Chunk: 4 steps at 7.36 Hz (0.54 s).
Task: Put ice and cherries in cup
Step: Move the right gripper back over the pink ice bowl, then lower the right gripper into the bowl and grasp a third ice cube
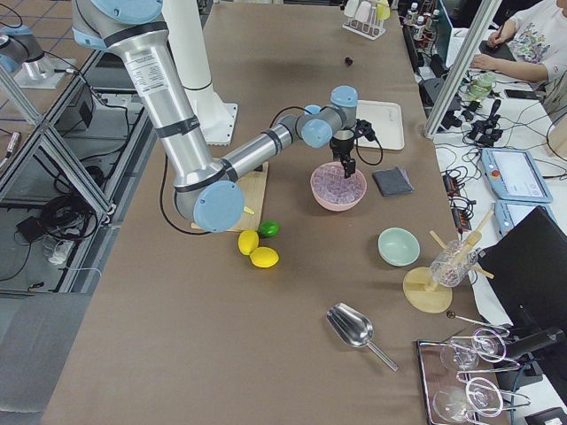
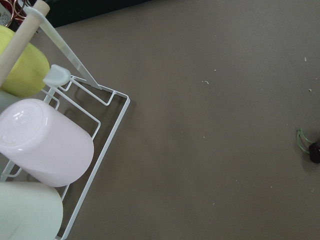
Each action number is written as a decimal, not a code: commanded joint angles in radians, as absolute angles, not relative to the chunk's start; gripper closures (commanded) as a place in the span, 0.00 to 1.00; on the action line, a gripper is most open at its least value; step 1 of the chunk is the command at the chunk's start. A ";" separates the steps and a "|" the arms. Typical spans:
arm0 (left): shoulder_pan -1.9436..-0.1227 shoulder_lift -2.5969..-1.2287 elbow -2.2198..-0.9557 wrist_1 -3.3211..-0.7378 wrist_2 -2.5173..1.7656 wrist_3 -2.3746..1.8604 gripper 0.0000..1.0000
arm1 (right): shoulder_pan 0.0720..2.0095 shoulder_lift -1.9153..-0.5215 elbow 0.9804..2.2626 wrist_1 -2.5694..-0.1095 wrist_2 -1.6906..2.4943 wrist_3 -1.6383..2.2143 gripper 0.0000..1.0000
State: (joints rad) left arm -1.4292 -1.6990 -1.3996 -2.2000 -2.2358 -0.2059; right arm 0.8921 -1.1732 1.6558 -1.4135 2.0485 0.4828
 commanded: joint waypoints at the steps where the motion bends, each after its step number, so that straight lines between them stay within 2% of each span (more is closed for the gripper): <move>1: -1.407 -1.716 -1.404 -2.201 -2.220 -0.225 0.02 | 0.893 -1.244 1.655 -1.371 2.045 0.485 0.02; 4: -1.407 -1.717 -1.411 -2.204 -2.221 -0.245 0.02 | 0.893 -1.259 1.648 -1.348 2.036 0.486 0.02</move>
